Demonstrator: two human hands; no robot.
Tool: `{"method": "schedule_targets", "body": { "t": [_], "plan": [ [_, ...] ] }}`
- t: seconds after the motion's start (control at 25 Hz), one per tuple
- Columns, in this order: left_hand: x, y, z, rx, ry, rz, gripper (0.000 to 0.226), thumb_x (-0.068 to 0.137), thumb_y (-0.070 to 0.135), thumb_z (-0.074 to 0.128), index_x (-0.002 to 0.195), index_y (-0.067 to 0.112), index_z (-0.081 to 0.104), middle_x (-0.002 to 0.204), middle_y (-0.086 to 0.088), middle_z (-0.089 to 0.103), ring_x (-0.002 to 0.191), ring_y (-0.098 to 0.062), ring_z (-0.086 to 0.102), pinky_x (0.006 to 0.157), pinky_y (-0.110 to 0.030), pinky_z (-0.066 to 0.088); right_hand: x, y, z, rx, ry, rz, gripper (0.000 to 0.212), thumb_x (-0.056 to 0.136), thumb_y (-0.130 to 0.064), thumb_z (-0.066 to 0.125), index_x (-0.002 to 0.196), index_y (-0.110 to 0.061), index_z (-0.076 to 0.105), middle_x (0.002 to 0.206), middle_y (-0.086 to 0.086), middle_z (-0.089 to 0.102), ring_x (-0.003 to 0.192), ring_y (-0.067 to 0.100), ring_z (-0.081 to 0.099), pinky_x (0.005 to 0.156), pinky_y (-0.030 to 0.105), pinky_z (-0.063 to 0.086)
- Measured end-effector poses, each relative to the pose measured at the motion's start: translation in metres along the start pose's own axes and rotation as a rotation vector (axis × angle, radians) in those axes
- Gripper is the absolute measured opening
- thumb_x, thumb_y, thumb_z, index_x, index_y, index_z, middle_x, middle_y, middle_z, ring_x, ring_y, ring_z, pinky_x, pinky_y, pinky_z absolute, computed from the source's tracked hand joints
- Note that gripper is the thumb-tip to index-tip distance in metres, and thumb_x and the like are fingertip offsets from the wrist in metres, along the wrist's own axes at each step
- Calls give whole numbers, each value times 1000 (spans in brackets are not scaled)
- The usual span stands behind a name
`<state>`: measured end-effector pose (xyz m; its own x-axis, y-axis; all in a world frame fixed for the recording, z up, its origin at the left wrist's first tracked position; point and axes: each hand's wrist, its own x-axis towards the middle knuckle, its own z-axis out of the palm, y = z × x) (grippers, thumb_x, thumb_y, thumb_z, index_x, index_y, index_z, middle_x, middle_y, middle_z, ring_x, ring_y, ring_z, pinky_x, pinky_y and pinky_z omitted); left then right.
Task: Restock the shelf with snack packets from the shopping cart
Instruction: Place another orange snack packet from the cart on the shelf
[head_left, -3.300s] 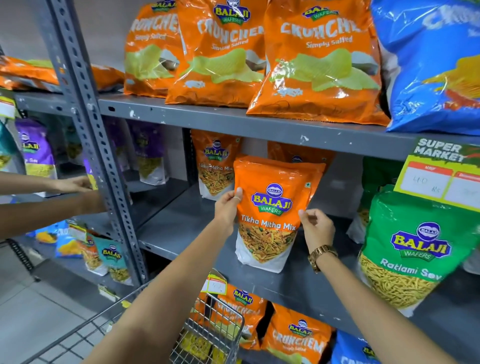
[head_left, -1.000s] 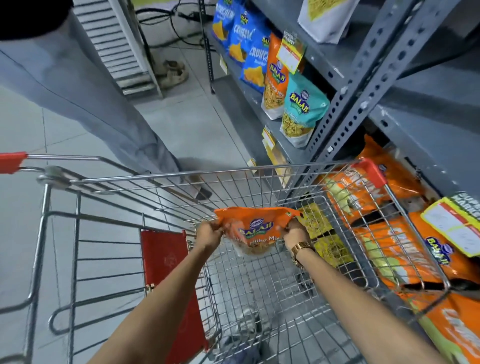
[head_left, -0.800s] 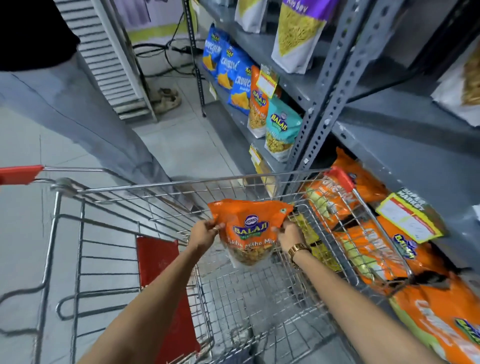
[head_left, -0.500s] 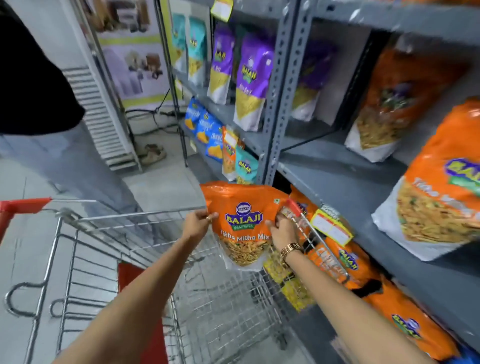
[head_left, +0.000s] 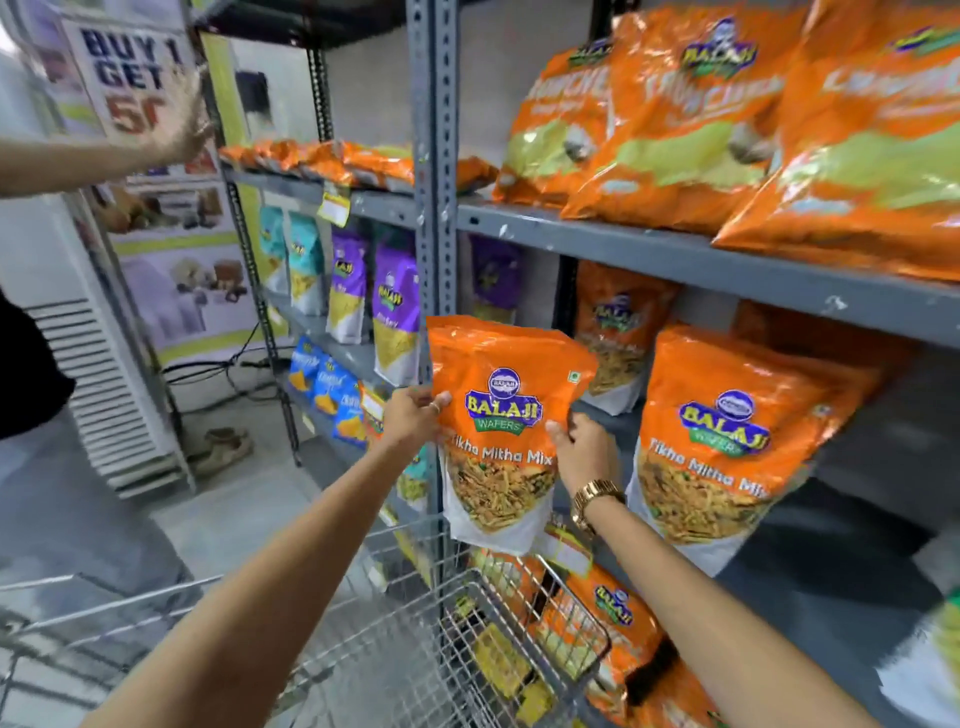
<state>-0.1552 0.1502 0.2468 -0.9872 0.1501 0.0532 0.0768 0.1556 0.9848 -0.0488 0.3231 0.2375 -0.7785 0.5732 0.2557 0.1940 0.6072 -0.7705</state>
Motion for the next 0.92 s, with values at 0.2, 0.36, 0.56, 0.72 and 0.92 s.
{"method": "schedule_targets", "body": {
  "t": [0.2, 0.36, 0.56, 0.72, 0.92],
  "plan": [
    [55, 18, 37, 39, -8, 37, 12, 91, 13, 53, 82, 4, 56, 84, -17, 59, 29, 0, 54, 38, -18, 50, 48, -2, -7, -67, 68, 18, 34, 89, -36, 48, 87, -4, 58, 87, 20, 70, 81, 36, 64, 59, 30, 39],
    [96, 21, 59, 103, 46, 43, 25, 93, 13, 48, 104, -5, 60, 79, -22, 66, 57, -15, 67, 59, -30, 56, 84, -3, 10, -60, 101, 34, 28, 89, -33, 51, 91, -6, 58, 96, 19, 70, 87, 35, 64, 74, 41, 53],
    [127, 14, 80, 85, 117, 16, 30, 95, 15, 41, 107, -8, 58, 109, -29, 65, 102, -39, 61, 84, -43, 49, 112, 1, 36, 6, 111, 78, 26, 89, -26, 51, 97, -2, 58, 107, 21, 67, 98, 37, 61, 80, 40, 48],
    [136, 7, 89, 135, 108, 23, 28, 95, 8, 39, 112, -8, 53, 118, -27, 60, 108, -37, 56, 89, -42, 45, 121, 10, 43, 81, 142, 64, 23, 89, -24, 52, 95, -3, 59, 97, 21, 69, 89, 35, 63, 65, 28, 39],
    [124, -5, 95, 102, 74, -37, 38, 98, 20, 31, 125, -3, 45, 130, -22, 53, 118, -34, 51, 97, -41, 42, 118, 28, 52, 241, 92, 36, 32, 82, -32, 61, 107, -13, 56, 103, 12, 71, 94, 28, 66, 80, 40, 55]
  ]
}}
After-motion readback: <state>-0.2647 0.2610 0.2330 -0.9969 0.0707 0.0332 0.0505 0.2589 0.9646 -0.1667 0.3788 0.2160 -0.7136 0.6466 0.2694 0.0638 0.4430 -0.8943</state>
